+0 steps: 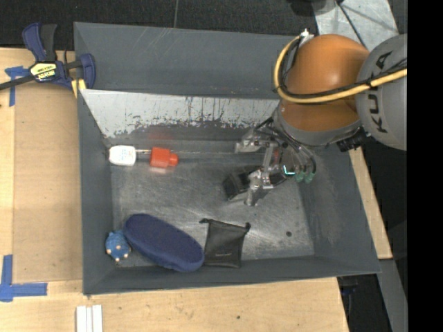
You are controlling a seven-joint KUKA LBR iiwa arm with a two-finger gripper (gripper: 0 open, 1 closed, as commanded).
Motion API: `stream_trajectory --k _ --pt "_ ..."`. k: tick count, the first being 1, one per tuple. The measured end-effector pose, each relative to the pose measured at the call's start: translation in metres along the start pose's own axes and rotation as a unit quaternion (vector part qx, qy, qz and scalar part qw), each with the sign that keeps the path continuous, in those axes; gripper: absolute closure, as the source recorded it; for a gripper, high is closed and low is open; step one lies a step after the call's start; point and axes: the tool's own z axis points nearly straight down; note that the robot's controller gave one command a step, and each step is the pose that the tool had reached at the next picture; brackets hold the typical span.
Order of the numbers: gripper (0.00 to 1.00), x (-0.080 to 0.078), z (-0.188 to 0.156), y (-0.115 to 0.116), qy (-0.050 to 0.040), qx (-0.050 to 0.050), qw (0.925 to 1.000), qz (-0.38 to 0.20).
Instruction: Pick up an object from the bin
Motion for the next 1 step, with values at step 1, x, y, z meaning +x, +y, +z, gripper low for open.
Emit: stream_trajectory --k 1 --pt "0.00 -0.0360 0.1320 -0.0560 -0.0062 -0.001 0.9968 -0.080"
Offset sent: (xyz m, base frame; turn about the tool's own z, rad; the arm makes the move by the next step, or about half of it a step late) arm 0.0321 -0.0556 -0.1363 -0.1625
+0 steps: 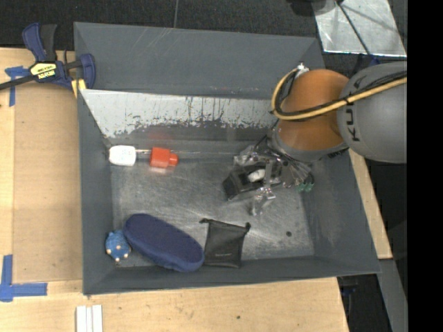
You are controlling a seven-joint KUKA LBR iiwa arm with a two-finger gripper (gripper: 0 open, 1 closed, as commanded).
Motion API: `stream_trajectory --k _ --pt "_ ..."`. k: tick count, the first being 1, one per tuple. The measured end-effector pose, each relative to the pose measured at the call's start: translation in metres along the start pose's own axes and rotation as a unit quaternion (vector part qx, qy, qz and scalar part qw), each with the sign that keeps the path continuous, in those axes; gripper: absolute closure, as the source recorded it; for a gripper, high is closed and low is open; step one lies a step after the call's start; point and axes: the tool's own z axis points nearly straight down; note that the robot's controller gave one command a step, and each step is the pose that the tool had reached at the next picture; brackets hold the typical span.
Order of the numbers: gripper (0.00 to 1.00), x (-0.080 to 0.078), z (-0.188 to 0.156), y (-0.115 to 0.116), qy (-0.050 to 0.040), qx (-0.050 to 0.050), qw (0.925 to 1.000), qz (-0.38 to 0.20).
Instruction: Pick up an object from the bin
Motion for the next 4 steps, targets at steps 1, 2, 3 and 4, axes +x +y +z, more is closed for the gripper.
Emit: stream_trajectory --k 1,2,3,4 --pt "0.00 -0.0021 -0.0026 -0.0004 -0.0002 0.001 1.0000 0.000" --pt "0.00 -0.0035 -0.0036 -0.0011 -0.0008 0.001 1.0000 0.002" --pt "0.00 -0.0045 -0.0041 -0.0017 -0.0006 0.001 1.0000 0.003" --pt "0.00 -0.0053 -0.0044 -0.0021 -0.0009 0.001 1.0000 0.004"
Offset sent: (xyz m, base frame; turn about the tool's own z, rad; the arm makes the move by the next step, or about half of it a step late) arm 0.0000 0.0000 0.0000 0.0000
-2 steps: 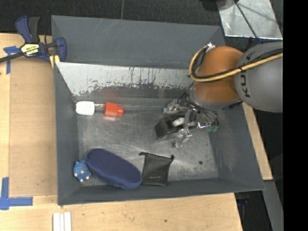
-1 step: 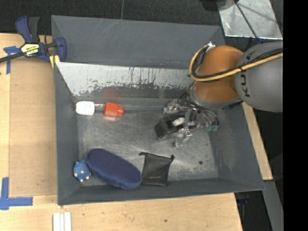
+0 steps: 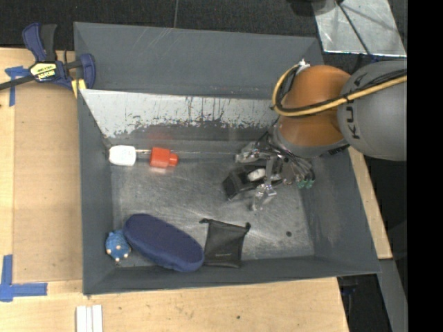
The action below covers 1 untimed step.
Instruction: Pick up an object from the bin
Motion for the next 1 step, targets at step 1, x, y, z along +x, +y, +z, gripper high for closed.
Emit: stream_trajectory --k 1 --pt "1.00 -0.0005 -0.0011 -0.0003 0.0002 0.000 1.0000 0.000"
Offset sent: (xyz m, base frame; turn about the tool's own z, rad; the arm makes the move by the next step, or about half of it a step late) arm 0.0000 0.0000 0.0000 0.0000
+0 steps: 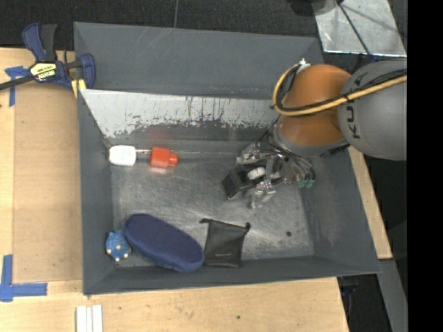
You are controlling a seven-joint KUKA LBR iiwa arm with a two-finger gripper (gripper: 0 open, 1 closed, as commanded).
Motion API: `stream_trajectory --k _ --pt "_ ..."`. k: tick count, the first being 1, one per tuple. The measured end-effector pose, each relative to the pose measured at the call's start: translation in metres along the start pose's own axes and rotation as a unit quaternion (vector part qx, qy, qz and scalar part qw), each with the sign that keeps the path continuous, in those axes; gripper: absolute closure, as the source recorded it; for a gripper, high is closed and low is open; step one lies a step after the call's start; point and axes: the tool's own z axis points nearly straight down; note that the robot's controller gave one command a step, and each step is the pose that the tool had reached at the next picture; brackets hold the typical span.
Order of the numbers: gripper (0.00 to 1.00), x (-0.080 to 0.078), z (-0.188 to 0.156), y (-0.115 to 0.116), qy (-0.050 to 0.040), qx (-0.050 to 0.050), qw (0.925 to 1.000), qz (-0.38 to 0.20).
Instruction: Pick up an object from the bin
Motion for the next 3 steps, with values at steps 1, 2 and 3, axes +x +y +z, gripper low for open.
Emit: stream_trajectory --k 1,2,3 --pt "1.00 0.000 -0.010 -0.001 0.0019 0.000 1.0000 0.001" --pt "1.00 0.001 -0.021 -0.001 0.0014 0.000 1.0000 0.002" --pt "1.00 0.000 -0.069 -0.001 0.0039 0.000 1.0000 0.003"
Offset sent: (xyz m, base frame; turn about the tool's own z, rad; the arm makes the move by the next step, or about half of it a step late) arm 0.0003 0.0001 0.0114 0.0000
